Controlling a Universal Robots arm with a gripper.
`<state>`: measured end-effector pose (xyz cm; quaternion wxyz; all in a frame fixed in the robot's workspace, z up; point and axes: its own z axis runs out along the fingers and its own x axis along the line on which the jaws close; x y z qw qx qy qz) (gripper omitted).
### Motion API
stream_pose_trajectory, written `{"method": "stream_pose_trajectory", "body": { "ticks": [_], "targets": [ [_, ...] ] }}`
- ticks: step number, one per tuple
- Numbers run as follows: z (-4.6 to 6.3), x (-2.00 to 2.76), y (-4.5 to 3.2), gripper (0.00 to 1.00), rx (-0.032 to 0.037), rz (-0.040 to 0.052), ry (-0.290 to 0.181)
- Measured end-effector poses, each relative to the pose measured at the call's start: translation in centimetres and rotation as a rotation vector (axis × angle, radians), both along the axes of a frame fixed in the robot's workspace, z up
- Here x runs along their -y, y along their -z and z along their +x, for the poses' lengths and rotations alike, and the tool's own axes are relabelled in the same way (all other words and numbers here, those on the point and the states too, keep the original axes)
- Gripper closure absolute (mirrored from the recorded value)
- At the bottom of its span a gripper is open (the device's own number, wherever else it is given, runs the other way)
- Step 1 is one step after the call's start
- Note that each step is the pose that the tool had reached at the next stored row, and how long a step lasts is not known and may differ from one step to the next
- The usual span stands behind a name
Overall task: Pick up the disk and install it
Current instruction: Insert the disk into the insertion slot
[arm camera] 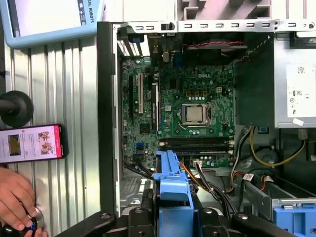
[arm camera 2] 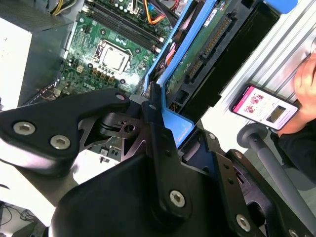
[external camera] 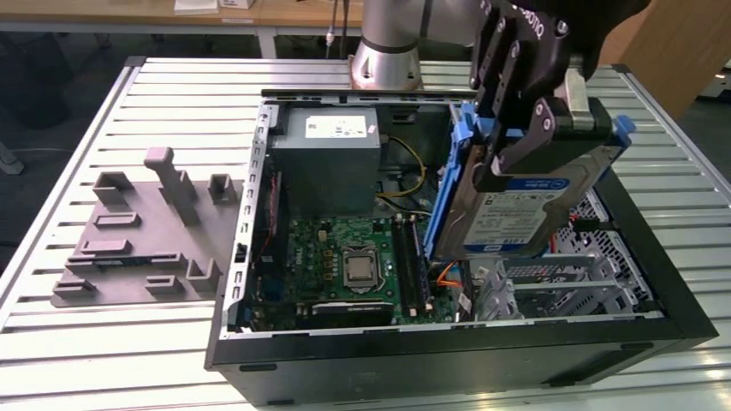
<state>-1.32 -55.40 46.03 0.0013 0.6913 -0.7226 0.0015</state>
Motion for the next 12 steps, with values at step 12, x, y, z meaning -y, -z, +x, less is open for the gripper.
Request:
{"method": "stream_pose_trajectory", "body": {
  "ticks": [12],
  "targets": [
    [1.9,0.05,0.3,0.64,0.0,0.0,0.0]
  ]
}}
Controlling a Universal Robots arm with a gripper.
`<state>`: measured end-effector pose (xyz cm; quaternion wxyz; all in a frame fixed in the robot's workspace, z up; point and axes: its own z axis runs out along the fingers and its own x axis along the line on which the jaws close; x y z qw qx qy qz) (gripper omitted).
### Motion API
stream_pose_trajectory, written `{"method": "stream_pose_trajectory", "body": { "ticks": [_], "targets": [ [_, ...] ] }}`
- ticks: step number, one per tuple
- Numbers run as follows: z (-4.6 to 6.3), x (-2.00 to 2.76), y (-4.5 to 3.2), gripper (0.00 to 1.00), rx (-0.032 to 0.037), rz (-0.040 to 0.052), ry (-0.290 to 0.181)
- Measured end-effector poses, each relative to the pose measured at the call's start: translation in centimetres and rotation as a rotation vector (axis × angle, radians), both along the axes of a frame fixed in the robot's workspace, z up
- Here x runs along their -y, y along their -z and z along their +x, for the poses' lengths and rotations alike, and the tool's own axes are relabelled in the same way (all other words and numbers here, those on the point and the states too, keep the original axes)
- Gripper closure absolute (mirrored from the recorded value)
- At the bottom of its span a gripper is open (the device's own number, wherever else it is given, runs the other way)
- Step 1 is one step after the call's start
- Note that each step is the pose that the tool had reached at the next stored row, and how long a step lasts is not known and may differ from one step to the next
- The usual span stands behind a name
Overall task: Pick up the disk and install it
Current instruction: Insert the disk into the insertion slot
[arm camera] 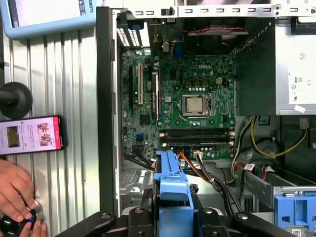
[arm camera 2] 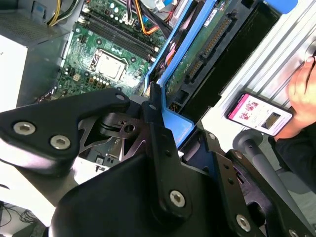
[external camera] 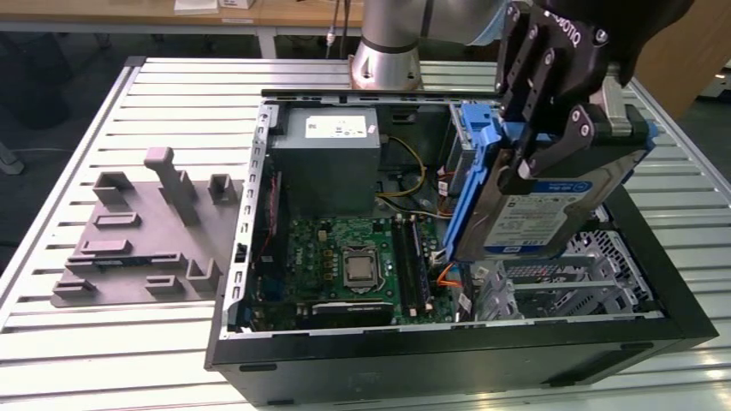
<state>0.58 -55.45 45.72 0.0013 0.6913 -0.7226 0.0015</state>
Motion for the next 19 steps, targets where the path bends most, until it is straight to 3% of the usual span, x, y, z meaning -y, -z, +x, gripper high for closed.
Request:
{"method": "stream_pose_trajectory", "body": {
  "ticks": [12,19],
  "targets": [
    [2.1,0.08,0.23,0.64,0.0,0.0001,0.0],
    [2.3,0.16,0.29,0.64,0.0,0.0001,0.0]
  ]
}}
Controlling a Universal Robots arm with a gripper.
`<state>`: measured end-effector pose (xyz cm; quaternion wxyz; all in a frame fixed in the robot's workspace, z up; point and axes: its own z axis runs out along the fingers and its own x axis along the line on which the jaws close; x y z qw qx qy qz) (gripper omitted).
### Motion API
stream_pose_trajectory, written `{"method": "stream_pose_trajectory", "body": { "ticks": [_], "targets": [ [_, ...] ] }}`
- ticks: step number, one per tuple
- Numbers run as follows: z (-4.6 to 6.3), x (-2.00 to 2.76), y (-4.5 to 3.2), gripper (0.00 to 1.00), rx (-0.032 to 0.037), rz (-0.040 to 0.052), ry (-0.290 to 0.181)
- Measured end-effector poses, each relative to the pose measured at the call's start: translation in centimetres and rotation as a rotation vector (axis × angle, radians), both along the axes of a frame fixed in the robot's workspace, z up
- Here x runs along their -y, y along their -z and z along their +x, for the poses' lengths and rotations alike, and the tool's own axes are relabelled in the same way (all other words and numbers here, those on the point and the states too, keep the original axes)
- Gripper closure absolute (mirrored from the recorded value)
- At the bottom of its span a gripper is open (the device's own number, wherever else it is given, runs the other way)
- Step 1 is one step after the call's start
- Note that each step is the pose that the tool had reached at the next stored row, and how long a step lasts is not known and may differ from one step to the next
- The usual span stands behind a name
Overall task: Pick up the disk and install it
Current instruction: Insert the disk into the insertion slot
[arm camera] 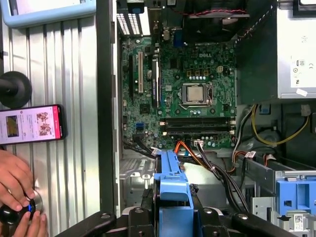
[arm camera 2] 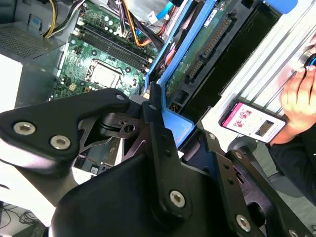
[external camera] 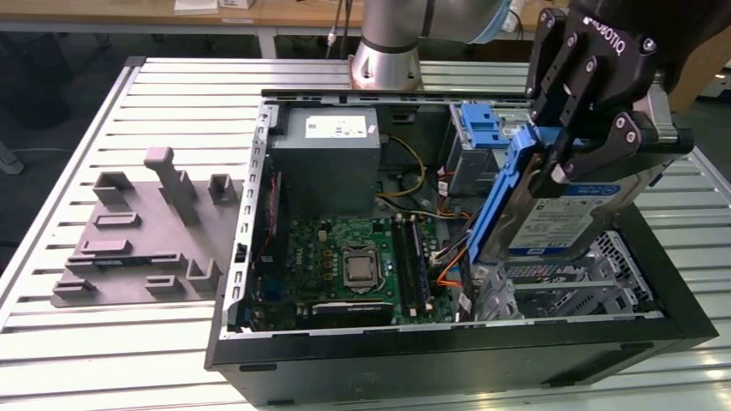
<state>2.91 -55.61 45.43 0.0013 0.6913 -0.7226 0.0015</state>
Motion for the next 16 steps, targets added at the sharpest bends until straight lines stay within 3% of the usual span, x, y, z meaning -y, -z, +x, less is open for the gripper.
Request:
{"method": "stream_pose_trajectory", "body": {
  "ticks": [16],
  "targets": [
    [1.3,0.39,0.23,0.64,0.0,-0.0001,0.0]
  ]
}}
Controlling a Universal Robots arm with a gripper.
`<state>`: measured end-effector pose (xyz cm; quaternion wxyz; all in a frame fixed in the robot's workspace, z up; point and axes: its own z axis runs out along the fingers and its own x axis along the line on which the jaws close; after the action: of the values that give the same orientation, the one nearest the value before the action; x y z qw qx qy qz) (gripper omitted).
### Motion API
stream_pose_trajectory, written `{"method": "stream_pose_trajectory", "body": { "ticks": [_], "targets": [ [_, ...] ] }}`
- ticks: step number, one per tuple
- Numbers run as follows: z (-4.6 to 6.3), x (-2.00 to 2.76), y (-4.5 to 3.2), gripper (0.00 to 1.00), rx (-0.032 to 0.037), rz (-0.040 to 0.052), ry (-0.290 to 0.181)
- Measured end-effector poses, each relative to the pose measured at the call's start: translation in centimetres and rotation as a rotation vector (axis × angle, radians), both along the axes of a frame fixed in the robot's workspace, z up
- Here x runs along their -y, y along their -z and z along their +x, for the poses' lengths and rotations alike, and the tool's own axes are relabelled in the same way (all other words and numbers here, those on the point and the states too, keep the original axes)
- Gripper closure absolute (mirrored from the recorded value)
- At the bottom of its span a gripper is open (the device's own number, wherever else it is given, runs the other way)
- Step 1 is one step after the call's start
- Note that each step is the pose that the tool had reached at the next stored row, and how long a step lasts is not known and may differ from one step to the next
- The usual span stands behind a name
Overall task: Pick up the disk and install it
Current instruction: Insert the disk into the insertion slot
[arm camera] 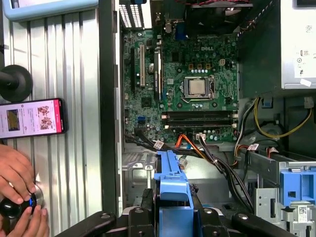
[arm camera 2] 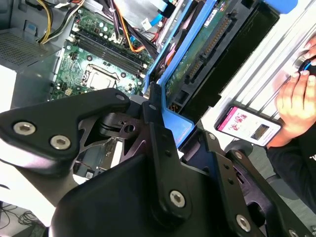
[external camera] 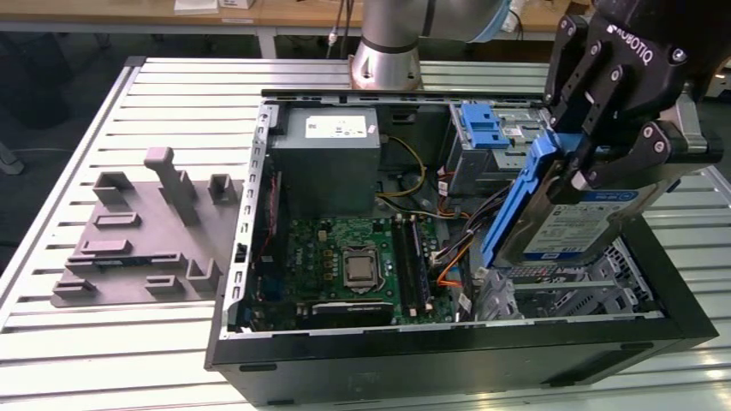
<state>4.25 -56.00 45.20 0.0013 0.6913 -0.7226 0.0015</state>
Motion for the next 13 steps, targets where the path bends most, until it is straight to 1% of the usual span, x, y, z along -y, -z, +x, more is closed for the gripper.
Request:
{"method": "stream_pose_trajectory", "body": {
  "ticks": [5,13],
  "targets": [
    [0.2,0.0,0.03,0.64,0.0,0.0,0.0],
    [1.1,0.07,0.2,0.64,0.0,0.0001,0.0]
  ]
}}
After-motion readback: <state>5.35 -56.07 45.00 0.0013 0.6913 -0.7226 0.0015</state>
